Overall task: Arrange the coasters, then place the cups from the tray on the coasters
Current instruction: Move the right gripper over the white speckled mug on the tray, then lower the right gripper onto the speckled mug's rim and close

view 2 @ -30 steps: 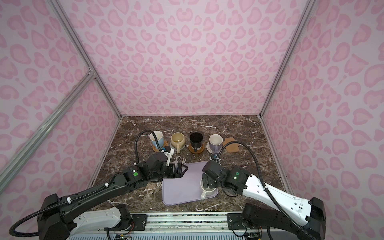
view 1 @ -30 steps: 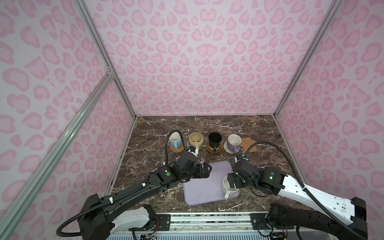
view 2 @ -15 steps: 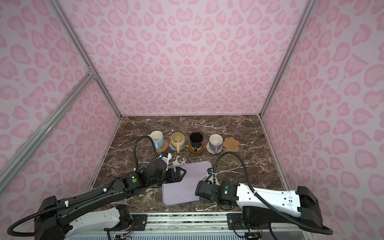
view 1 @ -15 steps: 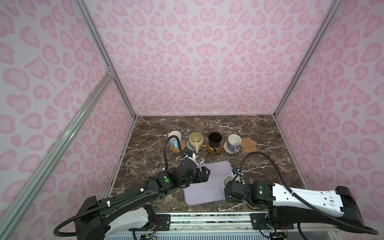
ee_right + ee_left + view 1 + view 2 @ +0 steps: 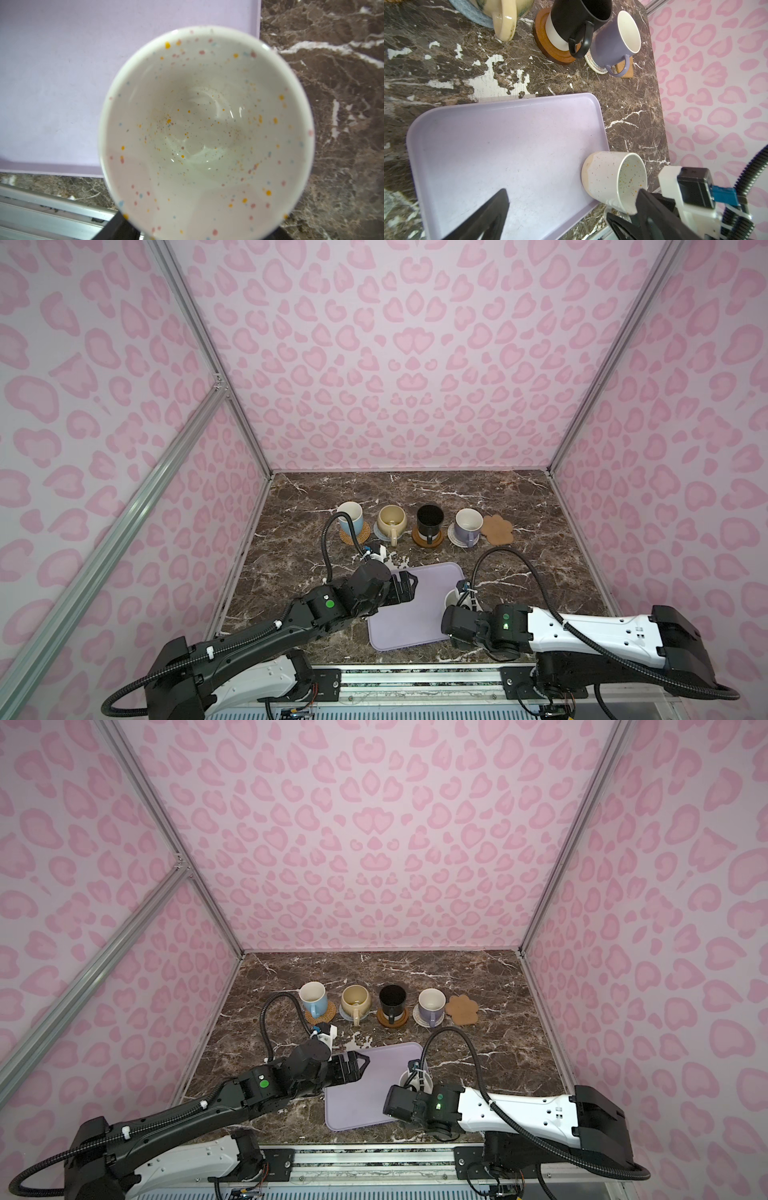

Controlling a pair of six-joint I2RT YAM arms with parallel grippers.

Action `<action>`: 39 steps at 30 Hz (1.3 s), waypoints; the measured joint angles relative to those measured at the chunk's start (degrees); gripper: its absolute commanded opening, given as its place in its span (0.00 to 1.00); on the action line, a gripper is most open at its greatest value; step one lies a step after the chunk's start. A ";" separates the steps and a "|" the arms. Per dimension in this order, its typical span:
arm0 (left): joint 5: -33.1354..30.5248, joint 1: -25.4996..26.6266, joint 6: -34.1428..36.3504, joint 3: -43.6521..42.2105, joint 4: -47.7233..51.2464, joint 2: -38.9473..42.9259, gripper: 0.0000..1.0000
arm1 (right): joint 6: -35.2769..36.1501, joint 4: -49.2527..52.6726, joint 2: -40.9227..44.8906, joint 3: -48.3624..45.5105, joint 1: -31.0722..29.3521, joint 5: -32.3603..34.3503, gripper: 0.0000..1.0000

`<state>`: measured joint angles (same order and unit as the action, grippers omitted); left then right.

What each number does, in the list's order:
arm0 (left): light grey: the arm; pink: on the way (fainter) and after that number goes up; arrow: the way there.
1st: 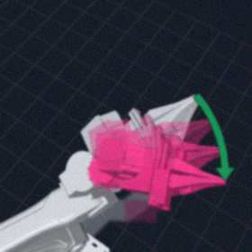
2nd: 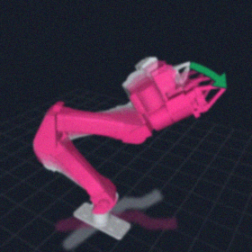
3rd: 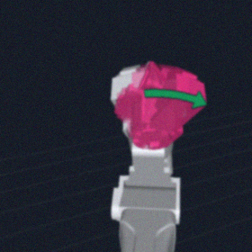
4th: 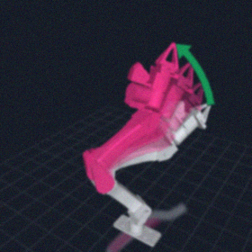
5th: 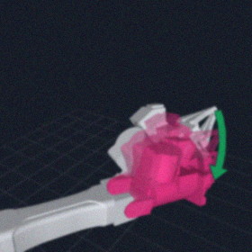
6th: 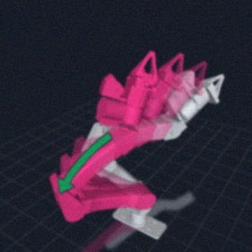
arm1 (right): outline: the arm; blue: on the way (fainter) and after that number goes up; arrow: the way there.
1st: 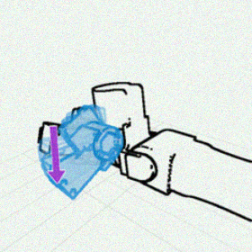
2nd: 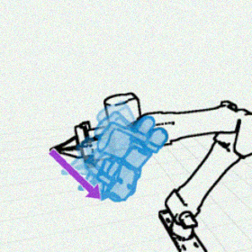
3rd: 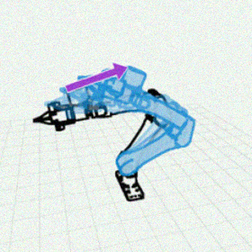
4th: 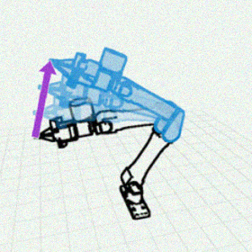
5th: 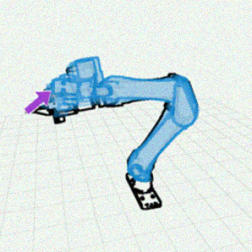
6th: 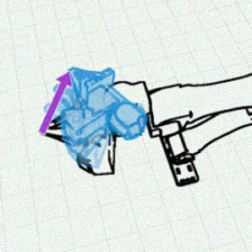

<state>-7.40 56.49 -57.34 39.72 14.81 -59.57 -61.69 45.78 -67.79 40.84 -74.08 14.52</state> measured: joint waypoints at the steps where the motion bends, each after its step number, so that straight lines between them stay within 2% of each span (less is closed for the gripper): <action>1: -0.02 0.07 -0.02 -0.13 -0.13 0.00 0.97 | 0.09 0.02 -0.35 0.07 -0.02 0.02 0.59; 9: -0.09 0.20 -0.20 -0.28 -0.33 0.02 0.97 | 1.46 0.09 -2.93 0.52 -0.04 0.02 0.42; 11: -0.11 0.20 -0.20 -0.28 -0.33 0.02 0.97 | 1.53 0.46 -3.50 1.07 -0.07 0.07 0.41; 20: -0.11 0.20 -0.20 -0.28 -0.35 -0.24 0.97 | 2.82 1.44 -6.71 3.19 -0.04 1.27 0.18; 22: -0.11 0.20 -0.20 -0.28 -0.37 -0.24 0.98 | 3.61 1.18 -7.04 3.37 0.04 1.40 0.17; 24: -0.11 0.20 -0.20 -0.28 -0.37 -0.22 0.98 | 3.63 1.18 -7.08 3.39 -0.04 1.62 0.06; 28: -0.11 0.20 -0.20 -0.28 -0.39 -0.22 0.98 | 3.85 1.18 -7.21 3.41 -0.04 1.75 0.04; 30: -0.11 0.20 -0.20 -0.28 -0.39 -0.22 0.98 | 3.85 1.31 -7.54 3.65 -0.04 1.97 0.00; 39: -0.07 0.20 -0.44 -0.52 -1.99 0.02 0.98 | 4.57 2.67 -4.55 3.96 0.46 2.38 0.00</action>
<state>-7.46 56.69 -57.78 39.20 12.82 -59.55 -57.12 48.45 -72.34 44.80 -73.63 16.91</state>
